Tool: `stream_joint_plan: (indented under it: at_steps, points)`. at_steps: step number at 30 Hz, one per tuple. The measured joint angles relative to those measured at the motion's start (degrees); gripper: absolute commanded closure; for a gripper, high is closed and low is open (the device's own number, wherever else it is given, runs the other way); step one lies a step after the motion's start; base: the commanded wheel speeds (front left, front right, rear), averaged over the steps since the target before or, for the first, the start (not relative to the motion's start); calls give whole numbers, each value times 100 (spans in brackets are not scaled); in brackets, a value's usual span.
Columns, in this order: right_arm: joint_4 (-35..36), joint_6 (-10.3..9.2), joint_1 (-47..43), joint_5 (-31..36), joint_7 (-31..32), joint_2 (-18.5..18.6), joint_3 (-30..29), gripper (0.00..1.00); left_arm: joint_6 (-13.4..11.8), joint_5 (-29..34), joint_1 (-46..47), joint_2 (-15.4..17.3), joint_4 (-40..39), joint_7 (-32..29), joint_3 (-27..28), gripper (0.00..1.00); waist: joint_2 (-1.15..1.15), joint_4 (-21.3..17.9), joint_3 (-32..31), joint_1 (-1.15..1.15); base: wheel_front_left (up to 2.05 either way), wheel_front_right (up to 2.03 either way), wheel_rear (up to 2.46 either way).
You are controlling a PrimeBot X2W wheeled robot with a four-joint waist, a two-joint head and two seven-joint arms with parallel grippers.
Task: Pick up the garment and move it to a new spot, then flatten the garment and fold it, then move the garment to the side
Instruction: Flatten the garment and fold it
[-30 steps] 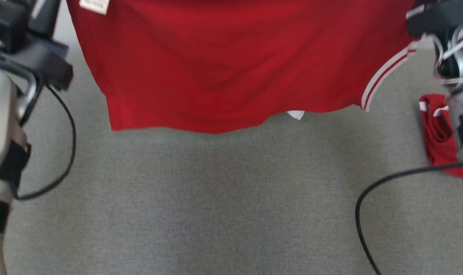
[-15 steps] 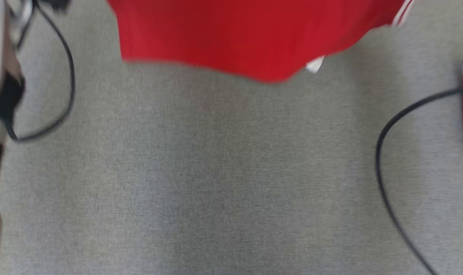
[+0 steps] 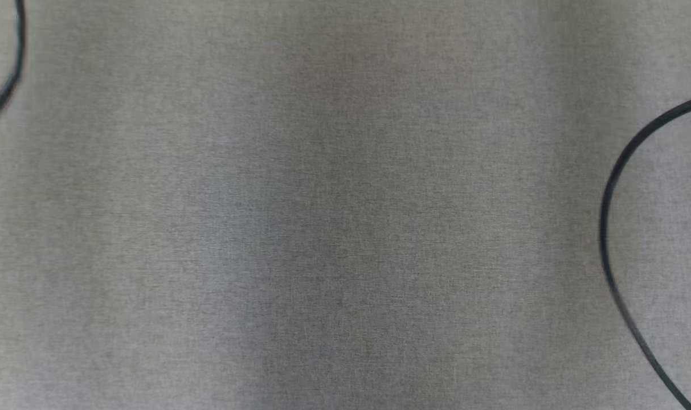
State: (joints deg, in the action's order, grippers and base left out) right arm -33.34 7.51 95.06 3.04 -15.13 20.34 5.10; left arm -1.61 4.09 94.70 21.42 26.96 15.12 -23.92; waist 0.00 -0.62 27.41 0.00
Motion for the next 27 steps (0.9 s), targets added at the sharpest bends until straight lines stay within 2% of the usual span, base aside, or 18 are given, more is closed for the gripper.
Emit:
stream_joint_plan:
  at_steps: [4,6,7,14,21,27]
  points:
    - [56,0,-419,-31,0,81,-55,100,-32,-258,-497,62,-69,-1,41,100,0,-24,113,1,0,0,0]
    - [91,0,-762,-298,1,44,47,100,-16,-442,-805,96,-93,-1,80,100,1,-43,172,1,0,0,0]
    - [165,0,-1143,-642,2,54,222,100,-54,-539,-1154,120,-170,-1,120,100,1,-65,217,1,0,0,0]
    - [719,1,-2781,-1708,2,344,639,100,-151,-882,-2609,-62,-568,-1,341,100,0,-113,154,0,0,0,0]
    - [1187,1,-4604,-2516,3,494,813,100,-265,-1184,-4440,-508,-915,-1,914,100,0,-105,-146,0,0,0,0]
    - [1411,1,-6078,-2811,4,459,933,100,-136,-1207,-5865,-985,-837,-1,1311,100,0,-101,-578,-1,0,0,0]
